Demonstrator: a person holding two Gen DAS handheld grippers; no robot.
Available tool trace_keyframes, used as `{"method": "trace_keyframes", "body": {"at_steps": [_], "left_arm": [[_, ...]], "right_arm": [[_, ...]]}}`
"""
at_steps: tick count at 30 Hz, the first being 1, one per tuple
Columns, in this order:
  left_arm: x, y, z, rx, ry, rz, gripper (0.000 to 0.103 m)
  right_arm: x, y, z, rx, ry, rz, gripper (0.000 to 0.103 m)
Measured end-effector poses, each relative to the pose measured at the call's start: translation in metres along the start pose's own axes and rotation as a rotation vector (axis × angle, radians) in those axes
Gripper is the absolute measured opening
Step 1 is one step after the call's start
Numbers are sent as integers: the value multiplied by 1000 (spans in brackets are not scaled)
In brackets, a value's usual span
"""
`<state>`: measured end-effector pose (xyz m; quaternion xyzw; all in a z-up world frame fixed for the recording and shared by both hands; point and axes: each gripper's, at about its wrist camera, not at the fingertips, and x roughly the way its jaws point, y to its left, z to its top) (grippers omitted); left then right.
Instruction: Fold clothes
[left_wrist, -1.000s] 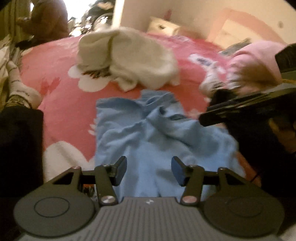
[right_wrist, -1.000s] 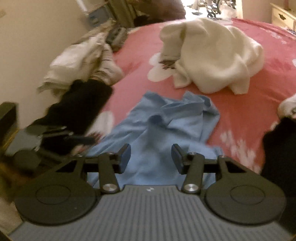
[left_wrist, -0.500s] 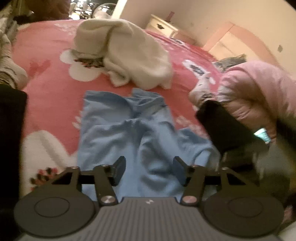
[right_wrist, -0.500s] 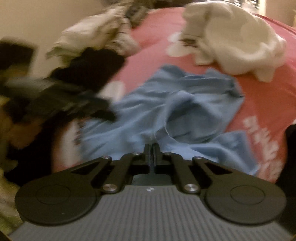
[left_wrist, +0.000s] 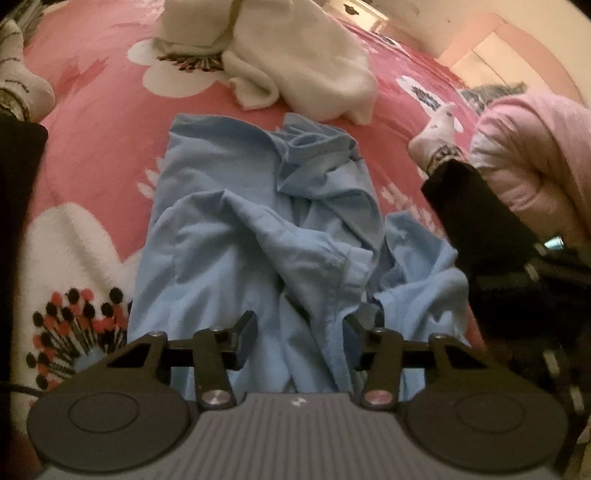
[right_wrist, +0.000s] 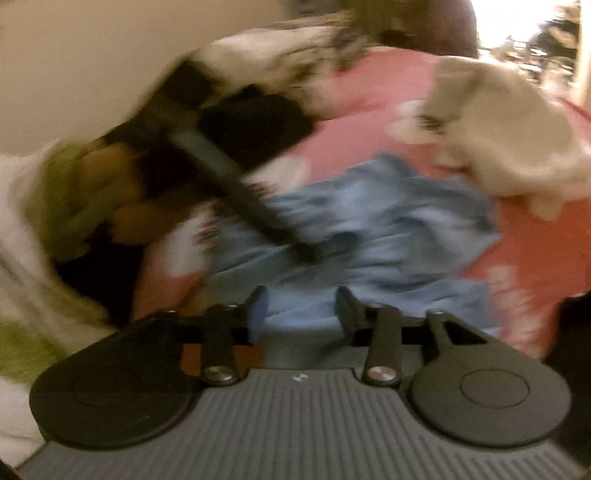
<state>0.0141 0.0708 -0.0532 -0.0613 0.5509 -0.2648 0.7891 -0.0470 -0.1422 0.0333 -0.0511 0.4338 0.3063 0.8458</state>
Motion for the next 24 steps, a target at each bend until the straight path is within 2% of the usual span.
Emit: {"method": "trace_keyframes", "body": {"at_steps": [2, 5, 6, 7, 8, 10, 14, 17, 20, 24], "left_arm": [[4, 1, 3, -7, -4, 5, 38], [10, 2, 8, -20, -8, 19, 12], [10, 2, 9, -28, -14, 28, 9], [8, 2, 10, -35, -25, 34, 9], [3, 2, 10, -41, -46, 41, 8], [-10, 1, 13, -47, -105, 55, 7], [-42, -8, 35, -77, -211, 8, 7], [-79, -34, 66, -26, -328, -52, 6], [-131, -66, 96, 19, -464, -164, 6], [-201, -107, 126, 86, -623, -305, 6]], "right_arm": [[17, -27, 9, 25, 61, -1, 45], [57, -58, 14, 104, 200, 62, 45], [71, -65, 11, 144, 261, 89, 38], [80, -68, 10, 167, 304, 113, 26], [78, -64, 9, 147, 301, 127, 10], [71, -54, 7, 112, 285, 155, 5], [20, -36, 5, 192, 105, 184, 3], [-38, -33, 4, 317, -117, 218, 3], [-99, -30, 4, 409, -358, 256, 3], [-171, -9, 6, 391, -662, 323, 3]]}}
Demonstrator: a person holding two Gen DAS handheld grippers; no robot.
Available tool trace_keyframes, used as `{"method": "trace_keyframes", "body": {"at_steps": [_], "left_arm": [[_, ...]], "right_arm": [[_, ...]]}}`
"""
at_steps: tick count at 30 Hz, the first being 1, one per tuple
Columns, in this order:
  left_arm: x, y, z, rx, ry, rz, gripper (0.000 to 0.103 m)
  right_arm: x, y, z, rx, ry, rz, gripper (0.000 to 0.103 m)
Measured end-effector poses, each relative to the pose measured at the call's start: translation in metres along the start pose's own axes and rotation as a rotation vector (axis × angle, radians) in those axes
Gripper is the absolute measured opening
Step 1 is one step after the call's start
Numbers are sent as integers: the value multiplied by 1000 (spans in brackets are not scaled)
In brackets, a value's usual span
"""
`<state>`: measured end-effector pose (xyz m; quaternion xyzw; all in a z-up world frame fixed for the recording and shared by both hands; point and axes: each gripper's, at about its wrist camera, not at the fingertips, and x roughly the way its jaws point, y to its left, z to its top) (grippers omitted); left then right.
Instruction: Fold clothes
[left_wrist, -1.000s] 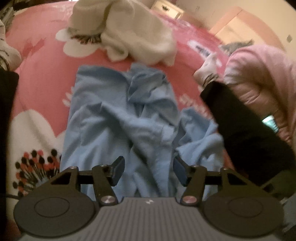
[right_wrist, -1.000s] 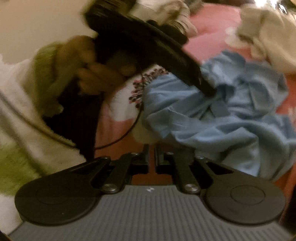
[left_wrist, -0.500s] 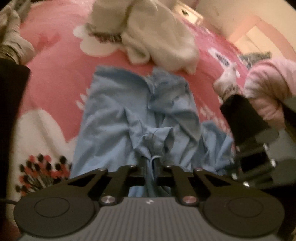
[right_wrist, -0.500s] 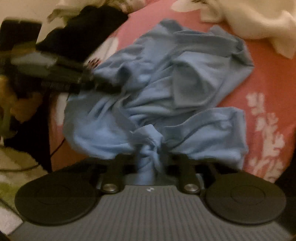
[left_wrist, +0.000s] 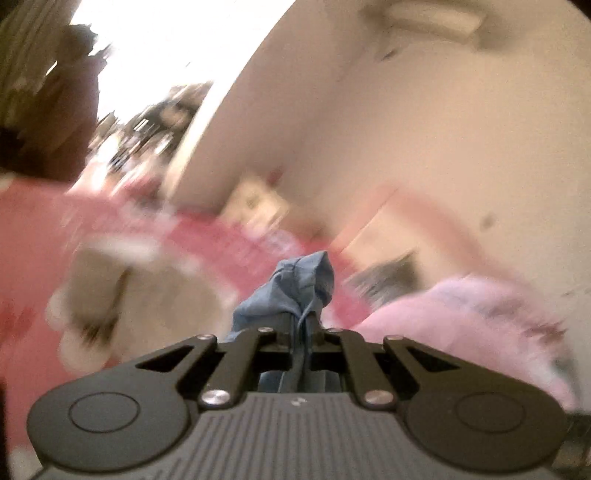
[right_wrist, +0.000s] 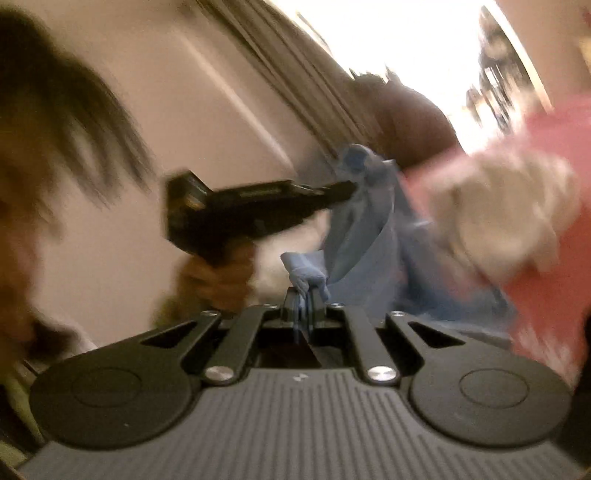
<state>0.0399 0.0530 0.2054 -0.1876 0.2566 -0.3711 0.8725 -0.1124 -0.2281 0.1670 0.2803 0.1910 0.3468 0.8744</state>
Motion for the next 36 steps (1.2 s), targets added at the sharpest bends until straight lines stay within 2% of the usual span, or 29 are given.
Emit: {"method": "trace_keyframes", "body": {"at_steps": [4, 7, 9, 12, 14, 16, 17, 20, 22, 24, 26, 29, 31, 34, 36], "left_arm": [[-16, -53, 50, 70, -71, -155, 7], [-22, -81, 75, 113, -90, -258, 7], [-19, -89, 85, 115, -86, -325, 7], [-1, -79, 85, 86, -60, -359, 7], [21, -58, 76, 57, -31, -325, 7], [51, -25, 59, 44, 11, -243, 8], [69, -5, 47, 58, 44, -183, 11], [109, 69, 8, 48, 139, 93, 25], [128, 123, -19, 20, 185, 288, 25], [128, 177, -38, -70, 237, 395, 25], [115, 210, -54, -121, 257, 501, 25], [98, 226, -68, -144, 289, 537, 32], [88, 222, -73, -131, 301, 517, 39], [73, 202, -95, -77, 353, 417, 50], [76, 184, -111, -19, 408, 341, 55]], "right_arm": [[-24, 51, 15, -78, -203, 167, 3], [-32, 87, 19, -169, -316, 225, 3], [-32, 104, 22, -203, -357, 265, 3], [-24, 114, 27, -202, -388, 306, 3], [-10, 106, 27, -156, -379, 303, 3], [12, 85, 25, -78, -352, 272, 3], [25, 73, 22, -53, -336, 228, 3], [73, 17, 12, 75, -273, 76, 3], [110, -35, 1, 192, -206, -29, 3], [147, -82, -10, 301, -109, -122, 4], [187, -122, -29, 371, 9, -201, 7], [214, -150, -52, 426, 89, -244, 7], [203, -149, -48, 435, 58, -235, 8], [171, -137, -37, 402, -6, -245, 13], [152, -131, -29, 352, -16, -281, 25]]}}
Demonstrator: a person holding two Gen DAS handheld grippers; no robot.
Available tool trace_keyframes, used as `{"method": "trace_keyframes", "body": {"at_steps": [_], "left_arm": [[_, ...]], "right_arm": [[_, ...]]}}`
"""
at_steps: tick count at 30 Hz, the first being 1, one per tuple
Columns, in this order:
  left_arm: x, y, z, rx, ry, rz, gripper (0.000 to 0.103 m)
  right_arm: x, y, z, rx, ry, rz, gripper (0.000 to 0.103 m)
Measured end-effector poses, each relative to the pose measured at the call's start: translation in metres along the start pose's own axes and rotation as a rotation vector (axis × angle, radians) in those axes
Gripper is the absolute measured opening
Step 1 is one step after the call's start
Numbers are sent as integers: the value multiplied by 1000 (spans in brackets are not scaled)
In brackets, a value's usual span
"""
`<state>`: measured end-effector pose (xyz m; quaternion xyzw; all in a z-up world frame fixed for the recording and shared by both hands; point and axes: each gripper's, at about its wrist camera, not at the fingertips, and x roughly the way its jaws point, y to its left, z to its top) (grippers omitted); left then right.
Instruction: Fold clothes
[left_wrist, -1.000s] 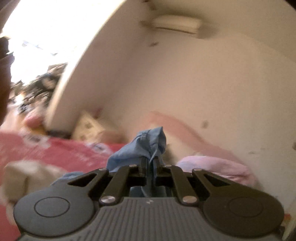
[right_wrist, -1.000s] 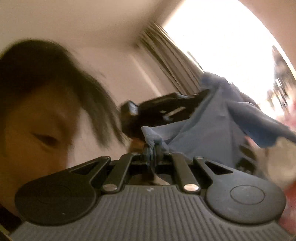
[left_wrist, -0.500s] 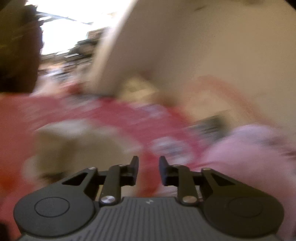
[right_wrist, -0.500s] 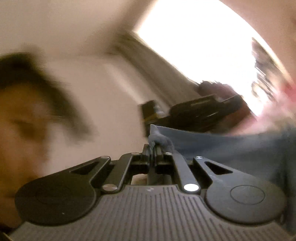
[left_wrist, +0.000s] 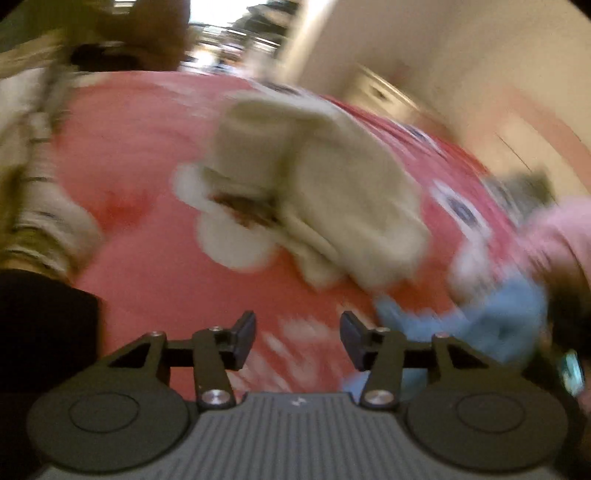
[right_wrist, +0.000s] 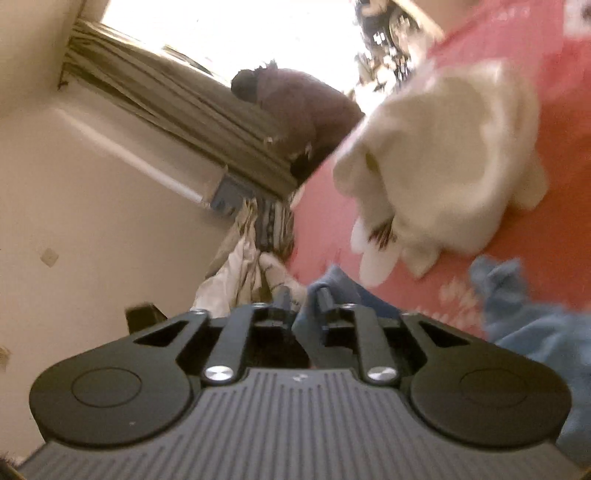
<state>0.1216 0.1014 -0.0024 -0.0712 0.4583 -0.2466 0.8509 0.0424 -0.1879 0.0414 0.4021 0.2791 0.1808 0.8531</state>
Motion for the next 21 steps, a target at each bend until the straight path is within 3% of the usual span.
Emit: {"method": "trace_keyframes", "body": {"at_steps": [4, 7, 13, 16, 21], "left_arm": [[16, -40, -23, 149, 58, -49, 61], [25, -56, -33, 206, 86, -59, 61], [20, -66, -41, 280, 94, 63, 61], [10, -70, -42, 297, 87, 116, 61], [11, -72, -48, 309, 114, 140, 61]], "right_arm": [[-49, -6, 25, -98, -13, -88, 27], [-44, -18, 37, -125, 1, -116, 27], [-12, -37, 53, -52, 75, -74, 27], [-20, -34, 49, -46, 61, -74, 27], [-46, -53, 15, 17, 47, -238, 27]]}}
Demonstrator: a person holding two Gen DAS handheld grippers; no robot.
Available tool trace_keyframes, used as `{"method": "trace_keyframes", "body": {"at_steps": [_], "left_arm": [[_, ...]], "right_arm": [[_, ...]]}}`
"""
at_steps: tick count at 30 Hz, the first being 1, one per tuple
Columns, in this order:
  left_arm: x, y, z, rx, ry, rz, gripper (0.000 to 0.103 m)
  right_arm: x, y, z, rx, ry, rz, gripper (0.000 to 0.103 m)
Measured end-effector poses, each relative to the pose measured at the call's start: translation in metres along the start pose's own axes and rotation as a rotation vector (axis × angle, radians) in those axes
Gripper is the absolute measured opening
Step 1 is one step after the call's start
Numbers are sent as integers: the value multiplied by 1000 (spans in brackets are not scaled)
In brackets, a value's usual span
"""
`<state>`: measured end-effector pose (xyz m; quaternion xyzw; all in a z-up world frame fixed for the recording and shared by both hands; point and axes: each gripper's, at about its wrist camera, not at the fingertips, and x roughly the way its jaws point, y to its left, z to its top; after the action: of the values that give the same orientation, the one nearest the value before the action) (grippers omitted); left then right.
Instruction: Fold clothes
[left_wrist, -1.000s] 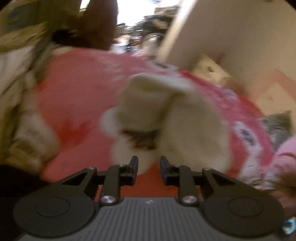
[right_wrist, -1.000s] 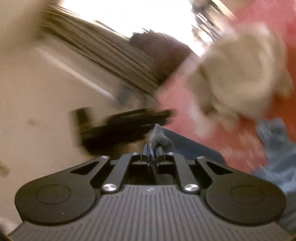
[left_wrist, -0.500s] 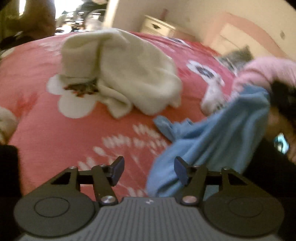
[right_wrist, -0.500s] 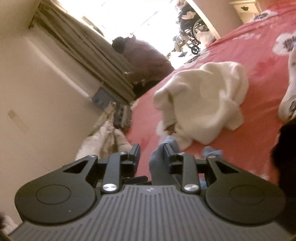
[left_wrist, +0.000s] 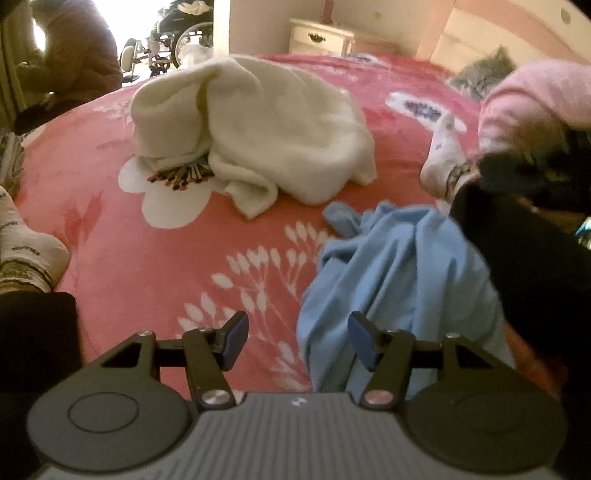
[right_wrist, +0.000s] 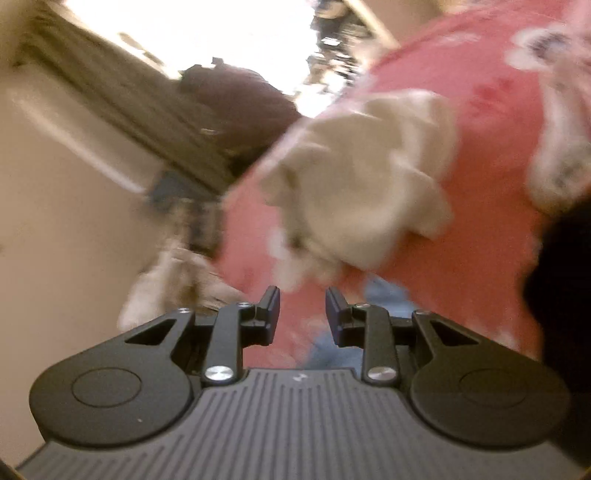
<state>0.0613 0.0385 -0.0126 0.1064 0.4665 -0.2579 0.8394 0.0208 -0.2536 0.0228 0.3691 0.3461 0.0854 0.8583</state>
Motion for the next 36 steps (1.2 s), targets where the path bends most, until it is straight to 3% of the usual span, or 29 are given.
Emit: {"method": "trace_keyframes", "body": {"at_steps": [3, 7, 11, 13, 14, 17, 21, 27, 29, 33, 36], "left_arm": [[14, -2, -1, -1, 65, 84, 58], [-1, 1, -8, -65, 26, -3, 59], [-14, 6, -19, -104, 8, -66, 59], [-17, 9, -24, -117, 12, -73, 59], [-19, 11, -26, -126, 15, -77, 59], [-29, 23, -29, -160, -5, -85, 59], [-50, 48, -24, -225, -88, -80, 59], [-58, 71, -20, -240, -135, 17, 60], [-53, 75, -22, -250, -126, 1, 60], [-42, 77, -27, -247, -89, 4, 60], [-38, 73, -33, -212, -67, 16, 60]], "right_arm": [[-6, -18, -33, 50, 16, -75, 27], [-1, -26, -68, 84, 12, -144, 27], [21, -20, -71, 53, -14, -156, 26], [37, -16, -69, 16, 5, -169, 17], [42, -13, -69, 4, 19, -166, 7], [46, 11, -72, -97, 5, -119, 3], [65, 49, -80, -231, 8, -24, 2], [141, 79, -120, -235, 211, 187, 5], [155, 91, -140, -300, 303, 209, 6], [142, 105, -152, -414, 439, 218, 9], [101, 99, -124, -409, 455, 240, 13]]}}
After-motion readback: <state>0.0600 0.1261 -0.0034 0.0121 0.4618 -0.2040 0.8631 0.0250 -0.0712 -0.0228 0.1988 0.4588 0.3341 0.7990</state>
